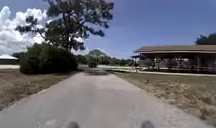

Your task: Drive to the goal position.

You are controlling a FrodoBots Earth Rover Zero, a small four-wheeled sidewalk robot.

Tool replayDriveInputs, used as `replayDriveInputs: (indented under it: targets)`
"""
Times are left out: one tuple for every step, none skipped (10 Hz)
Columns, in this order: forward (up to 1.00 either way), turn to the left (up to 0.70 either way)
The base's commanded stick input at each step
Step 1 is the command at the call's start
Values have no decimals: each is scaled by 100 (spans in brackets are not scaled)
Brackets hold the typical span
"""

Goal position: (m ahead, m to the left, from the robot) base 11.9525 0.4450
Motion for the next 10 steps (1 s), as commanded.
replayDriveInputs:
  targets:
    - [50,0]
    - [50,0]
    - [50,0]
    - [50,0]
    - [50,0]
    - [50,0]
    - [50,0]
    - [50,0]
    - [50,0]
    - [50,0]
